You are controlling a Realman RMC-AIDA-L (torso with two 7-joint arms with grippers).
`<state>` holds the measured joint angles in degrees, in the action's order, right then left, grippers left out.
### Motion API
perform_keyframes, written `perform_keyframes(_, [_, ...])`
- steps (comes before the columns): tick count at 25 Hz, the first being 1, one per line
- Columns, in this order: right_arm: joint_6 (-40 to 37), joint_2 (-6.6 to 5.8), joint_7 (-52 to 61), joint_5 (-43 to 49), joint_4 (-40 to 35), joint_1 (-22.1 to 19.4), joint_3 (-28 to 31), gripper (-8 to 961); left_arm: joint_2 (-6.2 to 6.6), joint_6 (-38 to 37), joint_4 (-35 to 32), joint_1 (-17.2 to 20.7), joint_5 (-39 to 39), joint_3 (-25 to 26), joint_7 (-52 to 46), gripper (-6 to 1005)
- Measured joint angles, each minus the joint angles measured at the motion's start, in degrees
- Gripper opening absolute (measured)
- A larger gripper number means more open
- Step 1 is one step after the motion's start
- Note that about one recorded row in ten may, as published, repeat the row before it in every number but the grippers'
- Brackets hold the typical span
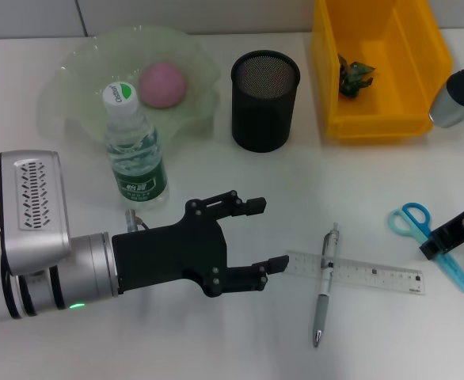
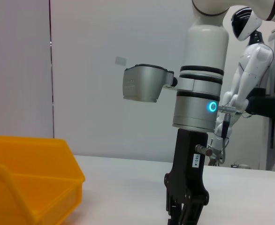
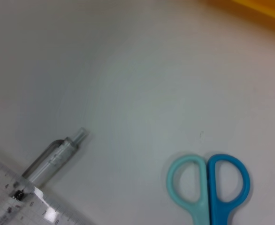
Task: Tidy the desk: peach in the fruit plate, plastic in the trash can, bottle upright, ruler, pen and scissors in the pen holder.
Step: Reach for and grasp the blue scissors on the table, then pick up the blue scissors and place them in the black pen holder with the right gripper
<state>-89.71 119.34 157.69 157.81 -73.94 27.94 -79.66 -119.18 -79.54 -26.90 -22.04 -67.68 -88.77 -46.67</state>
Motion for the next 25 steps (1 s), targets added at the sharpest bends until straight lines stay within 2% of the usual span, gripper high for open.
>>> perform_keyframes(6, [-0.14,0.08,-0.01,0.06,-2.66,-1.33,0.23,235,0.00,0.00,0.01,0.06,0.01,0.00,0.00,807])
perform_keyframes(8, [-0.13,0.10,0.01,-0.18,-6.39,-2.85,0.48,221,0.00,0.00,0.01,0.06,0.00,0.00,0.00,807])
perform_keyframes(10, [0.72,0.11,-0.05,-2.10,-13.53,-5.57,1.40,221,0.00,0.00,0.01,0.06,0.00,0.00,0.00,807])
perform_keyframes(11, [0.72,0.11,-0.05,-2.10,-13.53,-5.57,1.40,222,0.00,0.00,0.01,0.07,0.00,0.00,0.00,807])
perform_keyframes(13, [2.66,0.16,-1.53,-5.86,-19.17,-7.83,3.30,222,0.00,-0.01,0.01,0.05,0.01,0.00,0.00,807])
perform_keyframes(15, [8.19,0.24,-7.99,-18.15,-24.56,-11.66,6.87,222,0.00,0.00,0.00,0.01,0.01,0.03,0.00,807])
perform_keyframes(16, [8.19,0.24,-7.99,-18.15,-24.56,-11.66,6.87,221,0.00,0.00,0.00,0.01,0.01,0.09,0.00,807])
perform_keyframes(18, [13.70,0.26,-15.41,-30.12,-25.41,-14.69,8.31,221,0.01,0.00,0.03,0.00,0.01,0.22,0.00,807])
perform_keyframes(23, [23.88,0.29,-43.34,-60.17,-18.23,-19.74,7.51,221,0.08,0.00,0.09,0.14,0.00,0.39,0.00,807])
perform_keyframes(24, [25.39,0.32,-55.74,-71.62,-12.94,-20.51,6.26,221,0.08,0.00,0.09,0.16,0.00,0.43,0.00,807])
perform_keyframes(25, [25.39,0.32,-55.74,-71.62,-12.94,-20.51,6.26,221,0.08,0.00,0.12,0.18,0.00,0.47,0.00,807])
